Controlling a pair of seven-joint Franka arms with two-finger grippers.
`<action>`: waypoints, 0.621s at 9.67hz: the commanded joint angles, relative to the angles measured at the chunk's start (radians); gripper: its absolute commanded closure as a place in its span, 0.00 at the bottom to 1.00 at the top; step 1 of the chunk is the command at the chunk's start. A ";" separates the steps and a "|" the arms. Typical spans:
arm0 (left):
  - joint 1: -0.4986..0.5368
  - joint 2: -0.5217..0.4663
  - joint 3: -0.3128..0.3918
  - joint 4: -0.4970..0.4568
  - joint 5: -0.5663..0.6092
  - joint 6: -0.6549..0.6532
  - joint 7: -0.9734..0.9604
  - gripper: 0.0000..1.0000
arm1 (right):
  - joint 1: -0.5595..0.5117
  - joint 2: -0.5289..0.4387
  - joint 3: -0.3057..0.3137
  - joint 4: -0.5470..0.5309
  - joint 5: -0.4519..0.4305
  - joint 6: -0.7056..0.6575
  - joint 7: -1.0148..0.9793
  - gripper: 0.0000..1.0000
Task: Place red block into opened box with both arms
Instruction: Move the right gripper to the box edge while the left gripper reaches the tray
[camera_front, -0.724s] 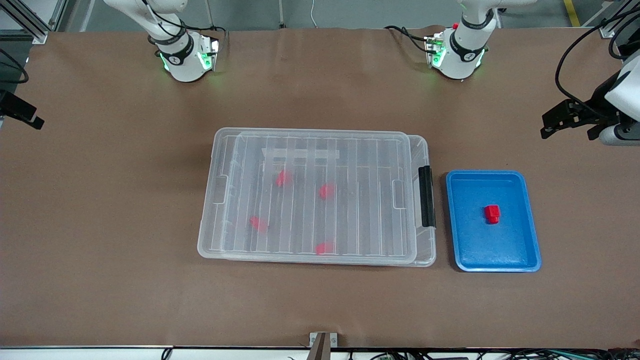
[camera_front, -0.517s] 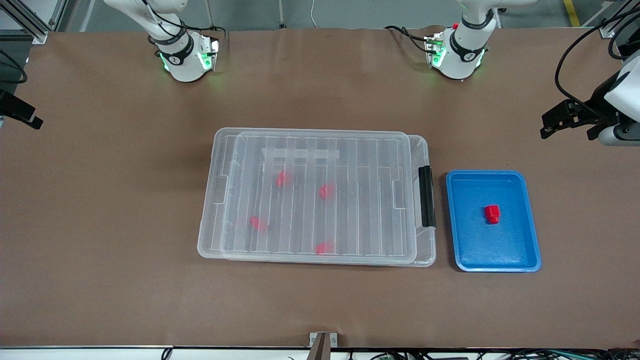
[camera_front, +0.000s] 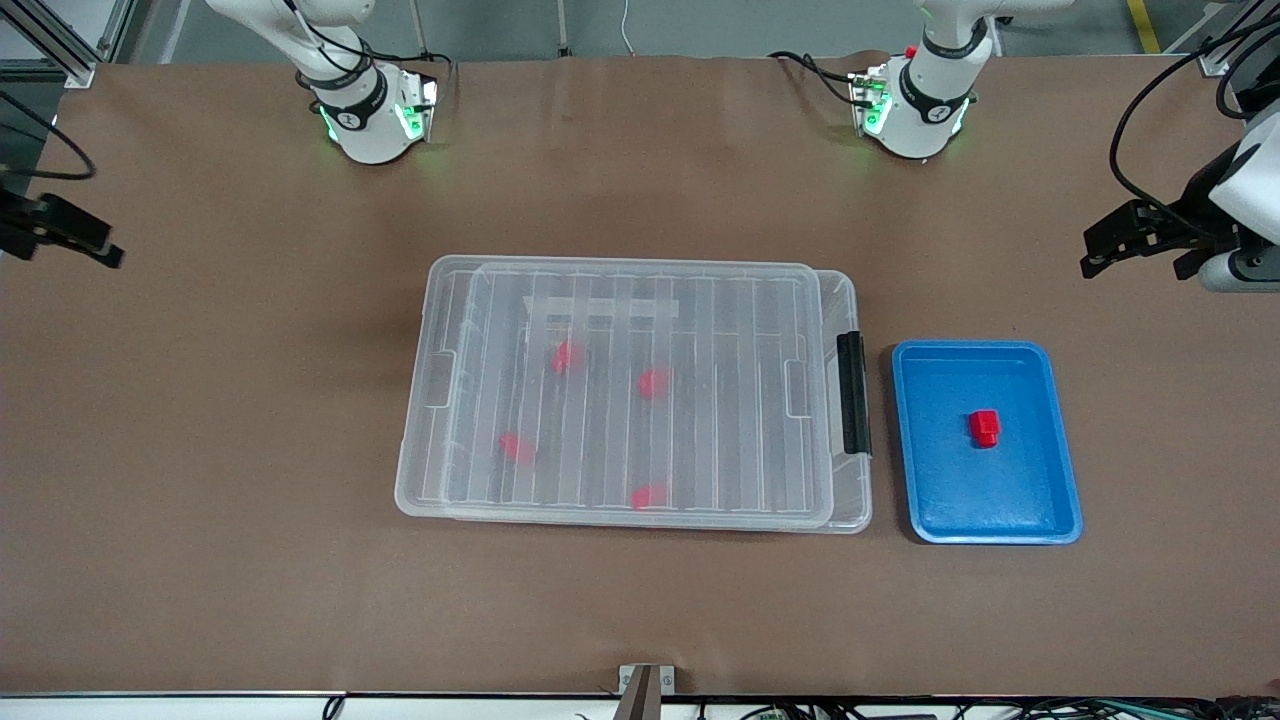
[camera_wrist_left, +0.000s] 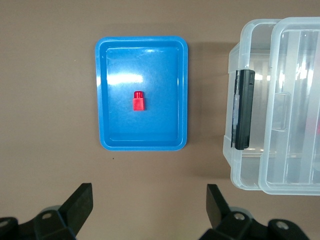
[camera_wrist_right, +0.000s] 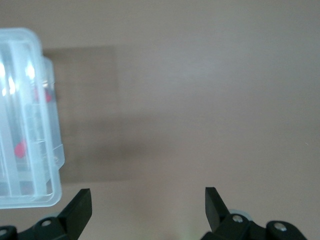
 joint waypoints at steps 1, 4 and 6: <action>0.004 0.001 0.007 -0.033 0.017 -0.006 -0.005 0.00 | 0.023 0.155 0.141 0.066 -0.026 0.035 0.098 0.00; 0.007 0.077 0.028 -0.104 0.018 0.116 0.010 0.00 | 0.090 0.365 0.218 0.068 -0.024 0.290 0.291 0.00; 0.010 0.171 0.048 -0.122 0.020 0.207 0.010 0.00 | 0.119 0.422 0.218 0.054 -0.059 0.352 0.299 0.00</action>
